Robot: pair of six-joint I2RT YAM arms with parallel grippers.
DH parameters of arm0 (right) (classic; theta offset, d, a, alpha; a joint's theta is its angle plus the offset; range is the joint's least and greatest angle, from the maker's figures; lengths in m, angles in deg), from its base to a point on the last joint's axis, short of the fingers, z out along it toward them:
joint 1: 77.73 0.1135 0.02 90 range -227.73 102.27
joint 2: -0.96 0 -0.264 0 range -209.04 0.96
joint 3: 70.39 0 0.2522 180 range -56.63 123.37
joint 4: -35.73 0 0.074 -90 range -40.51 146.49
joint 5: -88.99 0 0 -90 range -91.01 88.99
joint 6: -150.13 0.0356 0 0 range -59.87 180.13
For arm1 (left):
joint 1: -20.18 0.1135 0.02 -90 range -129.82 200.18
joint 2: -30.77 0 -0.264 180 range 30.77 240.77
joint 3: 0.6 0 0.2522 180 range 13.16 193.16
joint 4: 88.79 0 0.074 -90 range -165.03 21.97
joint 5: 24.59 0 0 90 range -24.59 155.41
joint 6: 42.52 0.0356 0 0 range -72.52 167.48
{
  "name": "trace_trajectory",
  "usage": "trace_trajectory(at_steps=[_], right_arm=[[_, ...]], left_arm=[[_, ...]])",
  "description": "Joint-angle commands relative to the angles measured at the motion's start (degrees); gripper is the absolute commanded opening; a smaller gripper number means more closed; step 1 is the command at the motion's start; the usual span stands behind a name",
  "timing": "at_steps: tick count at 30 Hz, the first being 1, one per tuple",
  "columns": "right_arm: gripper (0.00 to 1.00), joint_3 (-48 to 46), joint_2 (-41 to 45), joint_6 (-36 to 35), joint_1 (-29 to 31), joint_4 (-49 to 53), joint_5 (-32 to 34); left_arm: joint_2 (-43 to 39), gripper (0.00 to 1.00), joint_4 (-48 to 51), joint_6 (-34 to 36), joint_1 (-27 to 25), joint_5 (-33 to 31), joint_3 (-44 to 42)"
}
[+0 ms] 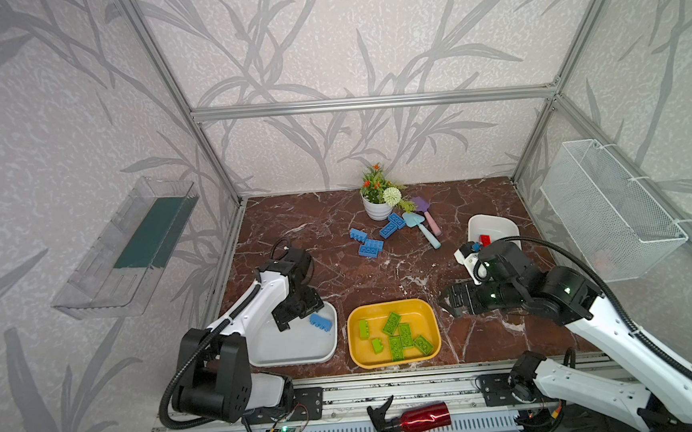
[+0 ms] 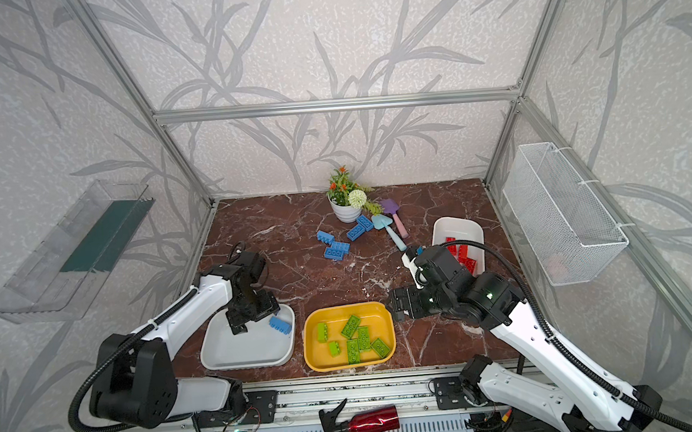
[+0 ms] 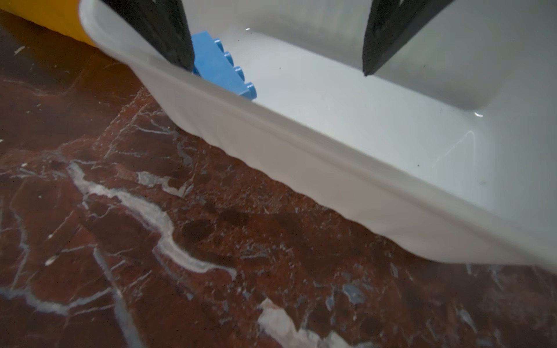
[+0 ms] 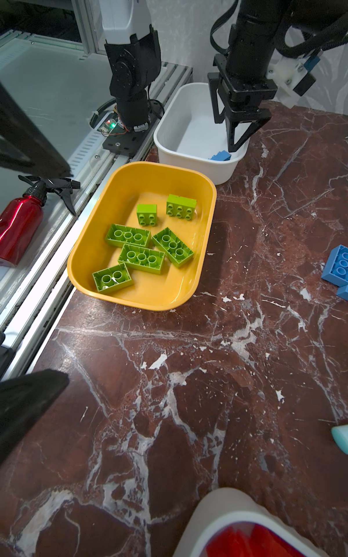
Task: Sort the legos into containers by color
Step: 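Reach the left gripper back to the blue bricks and grasp another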
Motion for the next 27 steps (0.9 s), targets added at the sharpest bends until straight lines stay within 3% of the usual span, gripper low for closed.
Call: trace_trajectory(at_steps=[1, 13, 23, 27], right_arm=[[0.99, 0.1, -0.3, 0.2, 0.2, 1.3, 1.6], [0.99, 2.5, -3.5, -0.9, -1.4, 1.0, 2.7], [0.99, 4.8, -7.2, -3.1, -5.2, 0.6, 1.3], [0.99, 5.7, -9.1, -4.5, -7.5, 0.1, -0.2]], left_arm=[[3.8, 0.85, -2.1, 2.6, 1.0, -1.5, 2.4], [15.2, 0.82, -0.7, 7.6, 2.7, -2.1, 13.9], [14.3, 0.82, 5.2, 7.3, 1.4, 5.3, 26.6], [18.1, 0.86, 5.0, 7.5, 0.2, 6.9, 35.4]])
